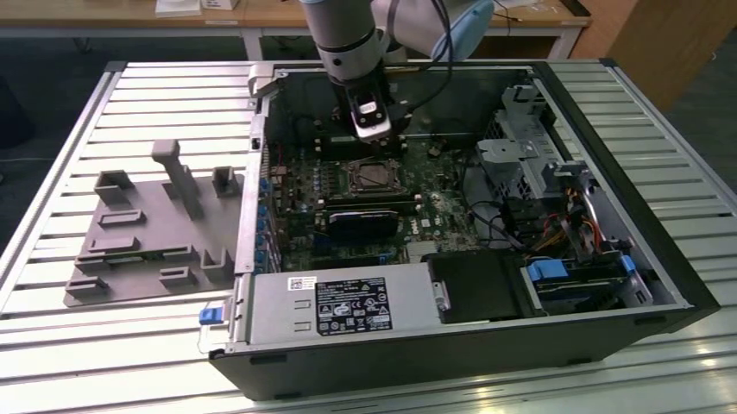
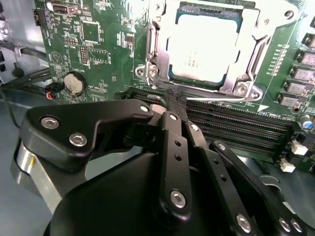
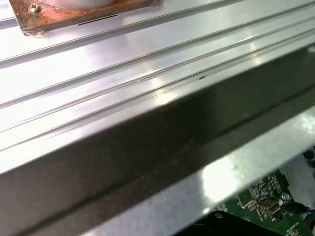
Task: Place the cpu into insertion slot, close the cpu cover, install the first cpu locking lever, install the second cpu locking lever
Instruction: 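Install the first cpu locking lever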
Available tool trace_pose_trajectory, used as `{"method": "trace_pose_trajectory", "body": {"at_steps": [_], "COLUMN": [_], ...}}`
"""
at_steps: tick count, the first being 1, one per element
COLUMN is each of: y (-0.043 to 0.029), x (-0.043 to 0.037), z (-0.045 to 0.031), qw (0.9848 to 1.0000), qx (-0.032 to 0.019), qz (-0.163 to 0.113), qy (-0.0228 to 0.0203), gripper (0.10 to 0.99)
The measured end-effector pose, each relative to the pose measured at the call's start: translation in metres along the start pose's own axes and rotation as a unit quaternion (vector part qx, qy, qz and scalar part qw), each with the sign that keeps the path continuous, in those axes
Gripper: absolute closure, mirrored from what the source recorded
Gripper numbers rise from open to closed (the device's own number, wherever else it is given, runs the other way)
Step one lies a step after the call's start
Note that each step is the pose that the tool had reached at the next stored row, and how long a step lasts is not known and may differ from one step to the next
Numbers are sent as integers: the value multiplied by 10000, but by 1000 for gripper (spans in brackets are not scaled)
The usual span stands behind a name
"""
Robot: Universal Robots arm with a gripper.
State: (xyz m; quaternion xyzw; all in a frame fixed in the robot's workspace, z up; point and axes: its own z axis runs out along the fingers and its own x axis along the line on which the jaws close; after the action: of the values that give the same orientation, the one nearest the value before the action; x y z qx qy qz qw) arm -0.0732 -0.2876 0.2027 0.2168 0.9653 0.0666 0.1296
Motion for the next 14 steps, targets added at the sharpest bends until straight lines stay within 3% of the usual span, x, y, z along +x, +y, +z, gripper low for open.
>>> {"method": "trace_pose_trajectory", "body": {"at_steps": [14], "y": [-10], "x": [20], "z": [59], "qw": [10000], "qx": [16], "qz": [69], "qy": [-13], "gripper": [984]}}
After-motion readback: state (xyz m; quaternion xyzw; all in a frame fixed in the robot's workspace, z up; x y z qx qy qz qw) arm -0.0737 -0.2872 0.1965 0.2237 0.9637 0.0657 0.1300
